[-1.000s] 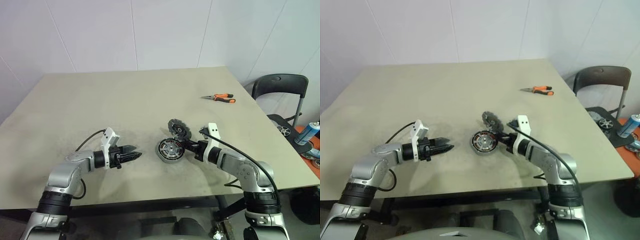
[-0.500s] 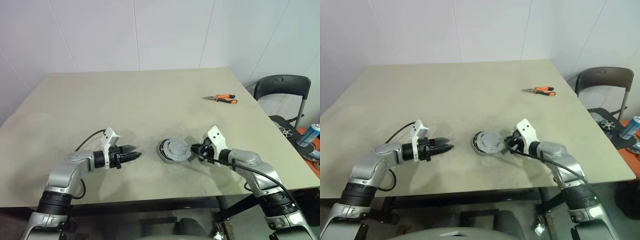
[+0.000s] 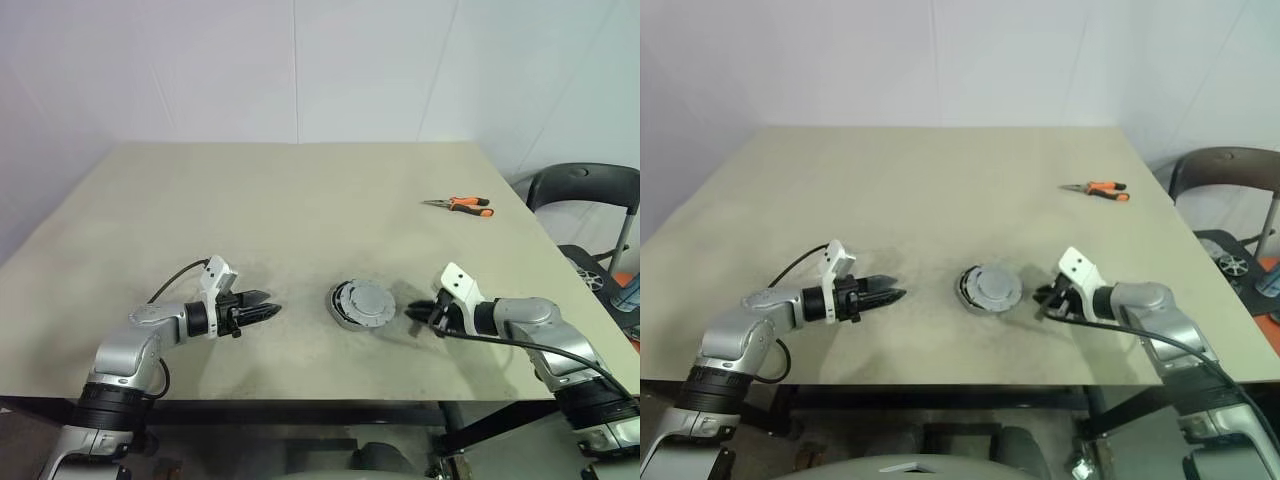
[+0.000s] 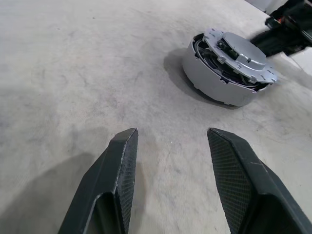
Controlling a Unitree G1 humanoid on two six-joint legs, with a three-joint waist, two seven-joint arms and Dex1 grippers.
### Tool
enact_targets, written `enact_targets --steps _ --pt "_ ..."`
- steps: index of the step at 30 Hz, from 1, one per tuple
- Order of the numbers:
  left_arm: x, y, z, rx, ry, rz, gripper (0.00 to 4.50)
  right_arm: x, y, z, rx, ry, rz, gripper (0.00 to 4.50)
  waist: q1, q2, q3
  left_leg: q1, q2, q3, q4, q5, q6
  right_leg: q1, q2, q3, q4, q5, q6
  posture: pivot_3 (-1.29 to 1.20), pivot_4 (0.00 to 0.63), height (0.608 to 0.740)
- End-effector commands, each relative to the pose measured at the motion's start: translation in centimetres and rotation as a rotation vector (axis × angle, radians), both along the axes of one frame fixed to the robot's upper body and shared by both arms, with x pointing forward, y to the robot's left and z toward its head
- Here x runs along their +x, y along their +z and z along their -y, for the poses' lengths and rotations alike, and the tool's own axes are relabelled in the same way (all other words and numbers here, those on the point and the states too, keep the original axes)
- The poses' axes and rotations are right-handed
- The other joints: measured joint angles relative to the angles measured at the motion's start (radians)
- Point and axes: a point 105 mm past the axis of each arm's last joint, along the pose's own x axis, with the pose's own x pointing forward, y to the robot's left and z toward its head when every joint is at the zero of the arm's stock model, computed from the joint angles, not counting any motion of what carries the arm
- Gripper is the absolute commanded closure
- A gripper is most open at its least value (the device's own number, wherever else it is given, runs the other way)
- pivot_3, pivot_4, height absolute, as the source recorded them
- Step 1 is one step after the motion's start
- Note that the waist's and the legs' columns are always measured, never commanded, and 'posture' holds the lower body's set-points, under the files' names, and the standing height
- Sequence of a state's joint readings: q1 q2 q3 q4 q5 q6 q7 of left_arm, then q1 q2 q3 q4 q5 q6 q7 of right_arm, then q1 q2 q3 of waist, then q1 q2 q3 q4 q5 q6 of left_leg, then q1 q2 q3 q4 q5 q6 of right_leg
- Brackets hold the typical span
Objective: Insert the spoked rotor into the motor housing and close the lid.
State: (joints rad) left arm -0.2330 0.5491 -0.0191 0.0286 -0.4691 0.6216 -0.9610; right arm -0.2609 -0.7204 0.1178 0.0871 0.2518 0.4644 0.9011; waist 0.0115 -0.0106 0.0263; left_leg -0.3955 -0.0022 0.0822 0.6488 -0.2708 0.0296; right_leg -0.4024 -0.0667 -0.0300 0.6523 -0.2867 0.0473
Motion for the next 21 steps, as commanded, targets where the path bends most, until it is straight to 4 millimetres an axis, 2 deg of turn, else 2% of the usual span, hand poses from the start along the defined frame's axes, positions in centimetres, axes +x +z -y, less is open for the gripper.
enact_targets --steps 1,5,6,9,10,12,15,21 --pt "0.2 1.4 -0.1 -0.024 0.001 0.051 2.09 0.6 4.2 -2.1 0.072 0.054 0.113 2.80 -0.004 0.000 0.000 -0.001 0.000 0.000 0.000 0.000 0.000 -0.002 0.000 0.000 0.000 0.000 0.000 0.00 0.000 0.740" --pt "0.2 1.2 -0.1 -0.022 0.000 0.047 2.09 -2.2 3.3 -2.9 0.124 0.119 -0.101 1.44 -0.004 0.000 0.000 -0.001 0.001 0.000 -0.003 0.000 0.000 -0.003 0.000 -0.001 0.001 0.000 0.001 0.00 0.000 0.740" --pt "0.1 1.2 0.0 -0.022 0.000 0.047 2.09 -2.7 3.2 -2.9 0.129 0.128 -0.131 1.44 0.001 0.000 0.000 -0.002 0.001 0.000 -0.002 0.000 0.000 -0.003 0.000 -0.001 0.001 0.000 0.000 0.00 0.000 0.740" --pt "0.1 1.2 -0.1 -0.020 -0.002 0.045 2.09 -2.0 3.2 -2.7 0.114 0.078 -0.089 1.44 0.000 0.000 0.000 -0.002 0.000 0.000 -0.001 0.000 0.000 -0.003 0.000 -0.001 0.000 0.000 0.000 0.00 0.000 0.740" --pt "0.1 1.2 -0.1 -0.019 -0.002 0.045 2.09 -1.4 3.7 -3.0 0.141 0.074 -0.040 1.29 -0.001 0.000 0.000 -0.002 0.000 0.000 -0.001 0.000 0.000 -0.003 -0.001 -0.001 0.000 0.000 0.000 0.00 0.000 0.740" --pt "0.1 1.2 -0.1 -0.016 -0.003 0.043 2.09 -0.6 4.8 -3.8 0.208 0.055 0.013 0.88 -0.006 0.000 0.000 -0.001 0.001 0.002 0.000 0.000 0.000 -0.002 -0.002 -0.001 0.000 0.001 0.001 0.00 0.000 0.740" --pt "0.1 1.2 -0.1 -0.014 -0.005 0.040 2.09 -0.2 4.6 -4.3 0.187 0.032 0.017 0.02 -0.007 0.001 0.000 0.000 0.001 0.002 -0.001 0.000 0.000 -0.003 -0.002 -0.001 0.001 0.001 0.002 0.00 0.000 0.740" --pt "-0.1 1.1 0.0 -0.012 -0.009 0.036 2.09 -0.8 3.7 -5.7 0.226 0.045 -0.042 0.02 -0.004 0.001 0.000 -0.002 0.000 0.002 -0.001 0.000 0.000 -0.004 -0.002 -0.002 0.000 0.002 0.002 0.00 0.000 0.740"
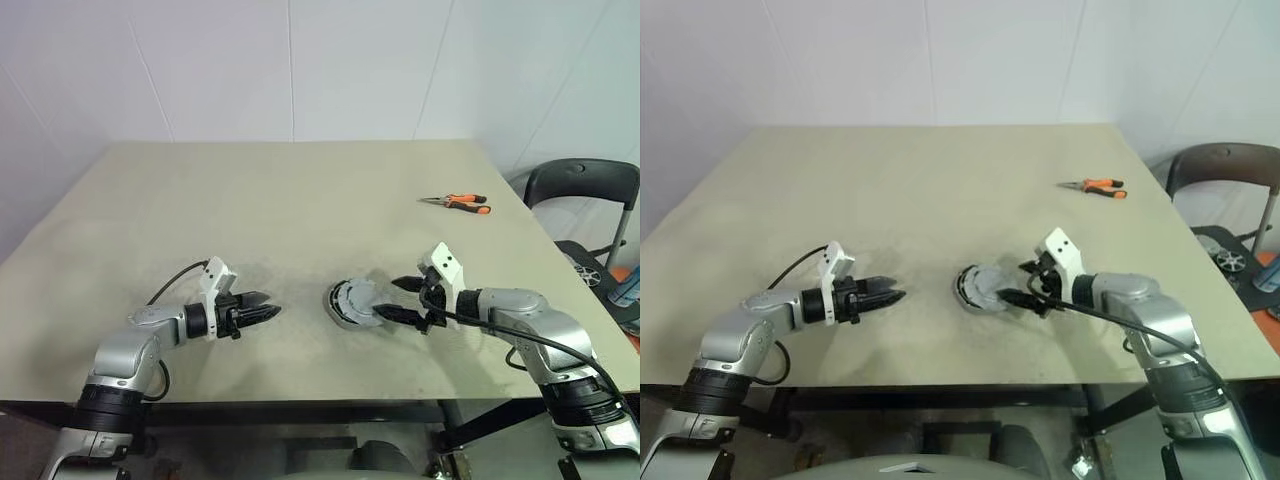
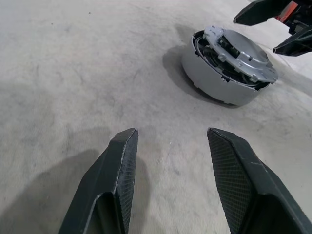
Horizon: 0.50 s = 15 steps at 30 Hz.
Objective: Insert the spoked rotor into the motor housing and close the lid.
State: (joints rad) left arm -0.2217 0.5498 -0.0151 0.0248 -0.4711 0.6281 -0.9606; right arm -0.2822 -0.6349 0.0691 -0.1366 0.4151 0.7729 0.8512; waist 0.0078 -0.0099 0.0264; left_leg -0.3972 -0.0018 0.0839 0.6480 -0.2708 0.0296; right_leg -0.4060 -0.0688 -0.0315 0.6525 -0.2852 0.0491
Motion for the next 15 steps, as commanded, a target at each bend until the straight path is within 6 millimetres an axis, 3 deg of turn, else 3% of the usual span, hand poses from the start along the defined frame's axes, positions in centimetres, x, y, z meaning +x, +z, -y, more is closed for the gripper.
enact_targets --steps 1,15 --pt "0.1 1.3 0.2 -0.010 -0.013 0.047 2.09 0.0 0.7 -1.6 0.021 0.032 0.037 0.02 -0.001 0.000 0.000 0.000 0.000 0.000 0.000 0.000 0.000 0.000 0.000 0.000 0.000 0.000 0.000 0.00 0.000 0.740" --pt "-0.1 1.3 0.2 -0.019 -0.007 0.039 2.09 -0.1 -0.9 -4.1 -0.034 0.084 0.090 0.02 -0.025 0.000 0.000 0.001 0.000 0.000 0.000 0.000 0.000 0.001 0.000 0.000 0.001 0.000 0.000 0.00 0.000 0.740"
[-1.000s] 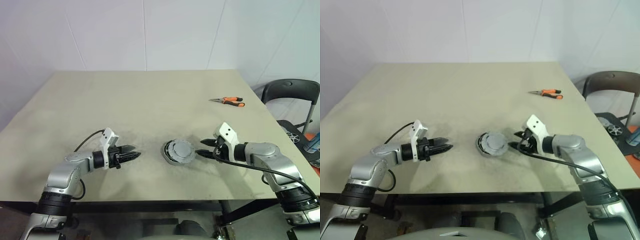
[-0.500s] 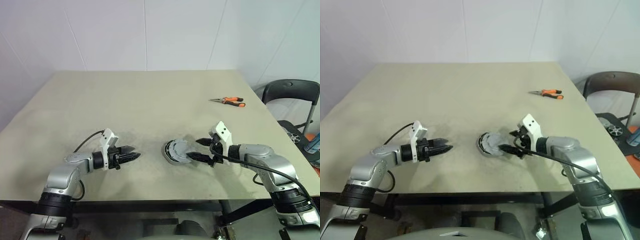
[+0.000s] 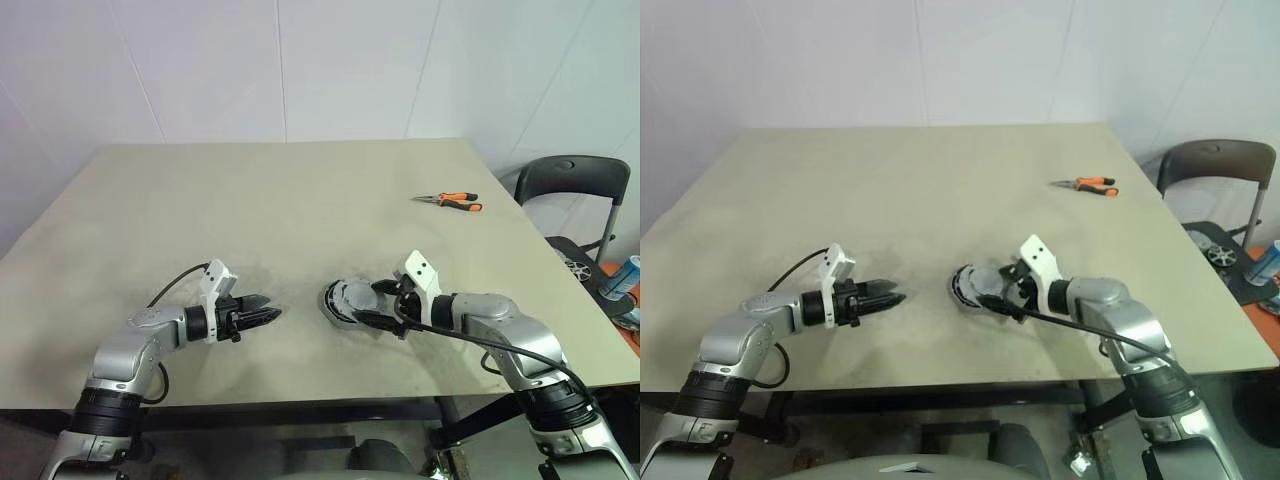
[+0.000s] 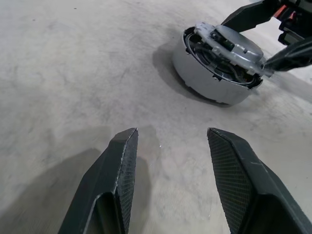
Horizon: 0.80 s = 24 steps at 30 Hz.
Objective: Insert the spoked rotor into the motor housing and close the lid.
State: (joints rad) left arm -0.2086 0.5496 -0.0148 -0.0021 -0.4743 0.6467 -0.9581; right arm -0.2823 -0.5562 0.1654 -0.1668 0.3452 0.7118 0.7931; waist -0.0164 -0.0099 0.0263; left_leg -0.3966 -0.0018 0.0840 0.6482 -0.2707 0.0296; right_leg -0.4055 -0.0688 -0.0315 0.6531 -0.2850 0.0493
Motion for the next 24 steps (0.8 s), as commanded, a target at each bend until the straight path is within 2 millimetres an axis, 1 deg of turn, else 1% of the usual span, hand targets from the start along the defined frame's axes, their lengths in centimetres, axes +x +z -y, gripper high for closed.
enact_targets --steps 1,6,9,11,16,19,21,24 --pt "0.3 1.3 0.0 -0.020 0.003 0.047 2.09 0.2 0.0 -1.0 -0.014 0.028 0.038 0.02 0.000 0.000 0.000 0.000 0.000 0.000 0.000 0.000 0.000 0.000 0.000 0.000 0.000 0.000 0.000 0.00 0.000 0.740" --pt "0.3 1.4 0.0 -0.021 0.006 0.049 2.09 0.7 -0.4 -1.1 -0.038 0.010 0.079 0.02 0.002 0.000 0.000 0.002 0.000 0.000 0.000 0.000 0.000 0.002 0.000 0.000 0.001 0.000 0.000 0.00 0.000 0.740" --pt "0.4 1.4 0.0 -0.021 0.009 0.051 2.09 0.9 -0.7 -1.0 -0.041 0.005 0.075 0.63 0.002 0.000 0.000 0.002 0.000 0.000 0.000 0.000 0.000 0.002 0.000 0.000 0.001 0.000 0.000 0.00 0.000 0.740" --pt "0.4 1.4 0.0 -0.021 0.010 0.051 2.09 0.9 -1.0 -0.7 -0.054 -0.003 0.071 1.23 0.002 0.000 0.000 0.002 0.000 0.000 0.000 0.000 0.000 0.002 0.000 0.000 0.001 0.000 0.000 0.00 0.000 0.740" --pt "0.4 1.4 0.0 -0.020 0.013 0.052 2.09 1.5 -1.1 -0.3 -0.062 -0.038 0.077 1.23 0.002 0.000 0.000 0.004 0.000 0.000 0.000 0.000 0.000 0.003 0.000 0.000 0.001 0.000 0.000 0.00 0.000 0.740" --pt "0.5 1.4 0.0 -0.019 0.015 0.053 2.09 1.9 -0.8 -0.5 -0.032 -0.061 0.069 1.23 0.000 0.000 0.000 0.005 0.000 0.000 0.001 0.000 0.000 0.003 0.000 0.000 0.001 0.000 0.000 0.00 0.000 0.740" --pt "0.5 1.3 0.0 -0.020 0.015 0.052 2.09 2.1 -1.0 -0.6 -0.030 -0.067 0.066 1.23 -0.001 -0.001 -0.001 0.005 0.000 0.000 0.001 0.000 0.000 0.003 0.000 0.000 0.001 0.000 0.000 0.00 0.000 0.740" --pt "0.5 1.3 0.2 -0.022 0.013 0.051 2.09 1.8 -1.1 -1.1 -0.010 -0.051 0.049 1.23 -0.002 -0.001 -0.001 0.006 0.000 0.001 0.001 0.000 -0.001 0.003 0.000 0.000 0.002 0.001 0.000 0.00 0.000 0.740"
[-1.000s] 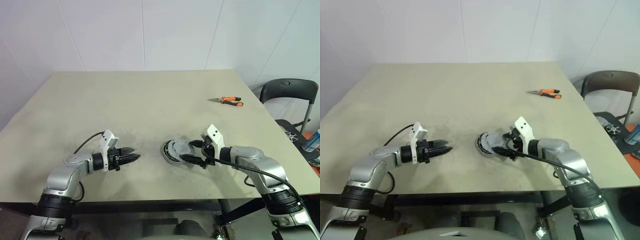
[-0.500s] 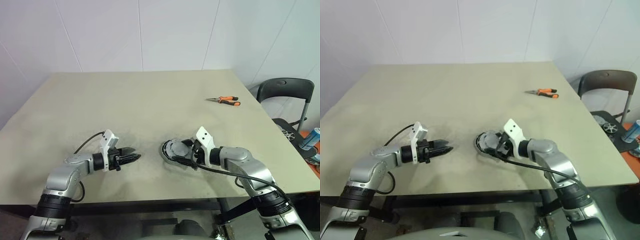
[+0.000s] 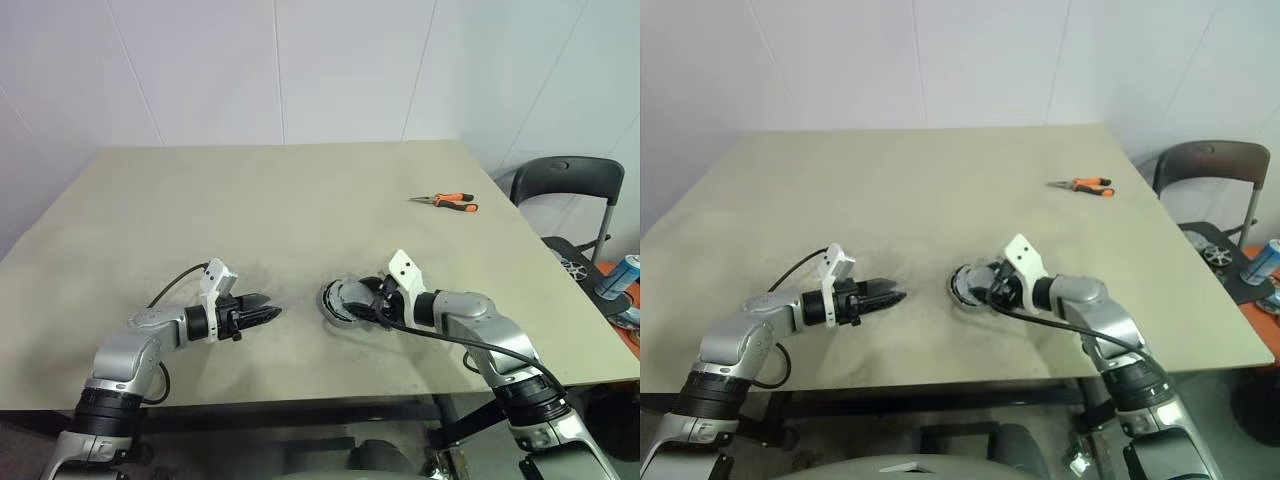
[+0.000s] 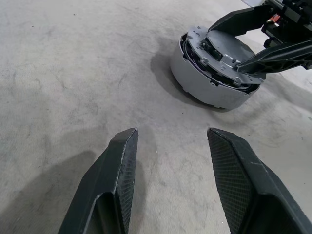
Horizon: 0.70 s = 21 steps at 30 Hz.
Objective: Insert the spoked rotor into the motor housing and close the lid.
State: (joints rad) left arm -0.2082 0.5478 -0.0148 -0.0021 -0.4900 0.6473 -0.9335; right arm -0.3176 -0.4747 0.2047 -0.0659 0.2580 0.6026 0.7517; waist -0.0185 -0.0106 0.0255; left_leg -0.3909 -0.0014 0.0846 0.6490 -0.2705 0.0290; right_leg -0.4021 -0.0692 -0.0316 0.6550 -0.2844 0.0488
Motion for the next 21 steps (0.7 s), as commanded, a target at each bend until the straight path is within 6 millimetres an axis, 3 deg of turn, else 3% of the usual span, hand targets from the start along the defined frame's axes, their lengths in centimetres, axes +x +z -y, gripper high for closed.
enact_targets --steps 1,21 --pt "0.3 1.3 0.2 -0.015 -0.006 0.051 2.09 0.2 -0.2 0.0 0.008 -0.024 -0.021 1.23 0.000 0.000 0.000 0.000 0.000 0.000 0.000 0.000 0.000 0.000 0.000 0.000 0.000 0.000 0.000 0.00 0.000 0.740" --pt "0.2 1.1 0.0 -0.011 0.007 0.048 2.09 0.2 2.1 -4.0 0.146 0.008 -0.038 1.23 -0.028 0.000 0.000 0.000 0.001 0.001 -0.001 0.000 -0.001 -0.003 0.000 0.000 0.002 0.002 0.000 0.00 0.000 0.740"
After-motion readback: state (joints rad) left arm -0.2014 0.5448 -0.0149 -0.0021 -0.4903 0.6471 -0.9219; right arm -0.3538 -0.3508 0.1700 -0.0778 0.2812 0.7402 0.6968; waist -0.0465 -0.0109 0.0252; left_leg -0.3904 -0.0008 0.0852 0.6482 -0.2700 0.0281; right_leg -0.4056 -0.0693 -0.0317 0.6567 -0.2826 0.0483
